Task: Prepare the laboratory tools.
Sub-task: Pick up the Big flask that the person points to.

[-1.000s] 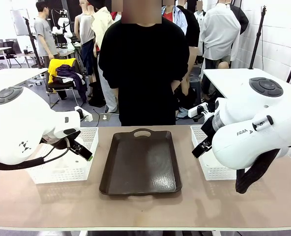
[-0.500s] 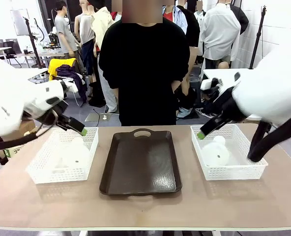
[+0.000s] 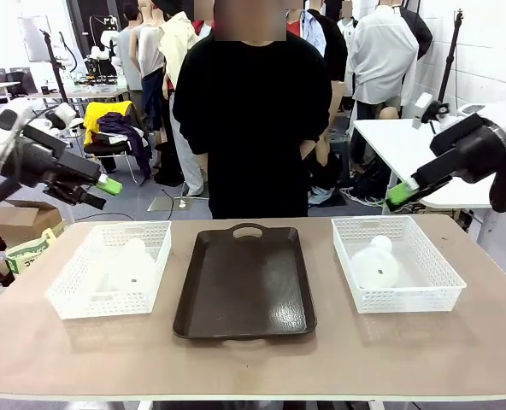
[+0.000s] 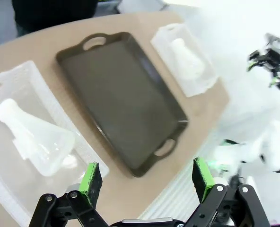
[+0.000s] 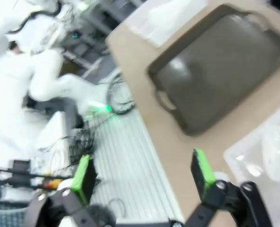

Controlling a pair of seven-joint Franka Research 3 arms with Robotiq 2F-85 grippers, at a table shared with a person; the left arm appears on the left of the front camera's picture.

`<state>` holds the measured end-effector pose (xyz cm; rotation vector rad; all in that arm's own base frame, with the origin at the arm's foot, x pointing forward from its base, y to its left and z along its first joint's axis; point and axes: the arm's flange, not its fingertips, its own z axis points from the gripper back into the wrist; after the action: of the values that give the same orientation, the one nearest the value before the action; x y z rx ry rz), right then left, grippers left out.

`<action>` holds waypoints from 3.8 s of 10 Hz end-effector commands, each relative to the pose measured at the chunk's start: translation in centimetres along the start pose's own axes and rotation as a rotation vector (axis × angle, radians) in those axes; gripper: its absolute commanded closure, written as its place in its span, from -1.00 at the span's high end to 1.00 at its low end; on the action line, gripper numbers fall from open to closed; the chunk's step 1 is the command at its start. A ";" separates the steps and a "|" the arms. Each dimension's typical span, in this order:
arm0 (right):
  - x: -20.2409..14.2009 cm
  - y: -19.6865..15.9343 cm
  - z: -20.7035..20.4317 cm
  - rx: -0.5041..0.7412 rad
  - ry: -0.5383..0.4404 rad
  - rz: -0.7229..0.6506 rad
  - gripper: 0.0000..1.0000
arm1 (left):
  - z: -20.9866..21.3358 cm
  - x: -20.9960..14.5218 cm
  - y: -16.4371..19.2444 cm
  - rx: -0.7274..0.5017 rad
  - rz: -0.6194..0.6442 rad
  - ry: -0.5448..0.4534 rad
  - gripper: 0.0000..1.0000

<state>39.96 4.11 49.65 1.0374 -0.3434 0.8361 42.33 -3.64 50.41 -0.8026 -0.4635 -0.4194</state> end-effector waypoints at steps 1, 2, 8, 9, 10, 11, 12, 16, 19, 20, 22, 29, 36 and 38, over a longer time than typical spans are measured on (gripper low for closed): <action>0.6 -4.5 0.6 0.125 0.071 -0.109 1.00 | 0.1 1.1 3.8 -0.083 0.141 0.044 1.00; 0.0 -6.0 1.0 0.178 0.060 -0.146 1.00 | 0.2 0.9 4.9 -0.137 0.199 0.064 1.00; -1.2 -5.2 1.0 0.186 0.040 -0.131 1.00 | 0.2 -0.3 6.2 -0.077 0.229 0.036 1.00; -0.5 -5.3 1.0 0.264 0.028 -0.194 1.00 | -0.1 -0.3 7.0 -0.214 0.362 0.063 1.00; -0.2 -6.2 2.5 0.300 -0.013 -0.244 1.00 | 0.7 -0.1 8.1 -0.260 0.427 0.025 1.00; -0.4 -6.8 3.7 0.315 -0.078 -0.298 1.00 | 2.1 -0.2 8.9 -0.295 0.473 -0.003 1.00; -0.8 -7.5 4.8 0.316 -0.143 -0.367 1.00 | 3.3 -0.6 9.7 -0.322 0.523 -0.031 1.00; -2.4 -8.4 7.7 0.356 -0.218 -0.438 1.00 | 7.4 -1.4 12.9 -0.424 0.567 -0.082 1.00; -4.1 -9.7 8.5 0.342 -0.269 -0.560 1.00 | 8.7 -1.0 13.2 -0.544 0.512 -0.091 1.00; -4.5 -10.4 8.4 0.333 -0.276 -0.628 1.00 | 8.6 -1.0 13.1 -0.556 0.511 -0.089 1.00; -5.0 -11.3 8.4 0.271 -0.293 -0.727 1.00 | 8.3 -1.1 12.8 -0.556 0.502 -0.080 1.00; -5.6 -11.9 8.9 0.258 -0.264 -0.702 1.00 | 7.9 -1.3 12.6 -0.542 0.518 -0.074 1.00; -5.6 -11.9 8.9 0.258 -0.264 -0.702 1.00 | 7.9 -1.3 12.6 -0.542 0.518 -0.074 1.00; -5.6 -11.9 8.9 0.258 -0.264 -0.702 1.00 | 7.9 -1.3 12.6 -0.542 0.518 -0.074 1.00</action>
<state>46.41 -9.00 43.22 1.3879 -0.0711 0.0938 46.04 10.28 47.14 -1.4208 -0.1884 -0.0247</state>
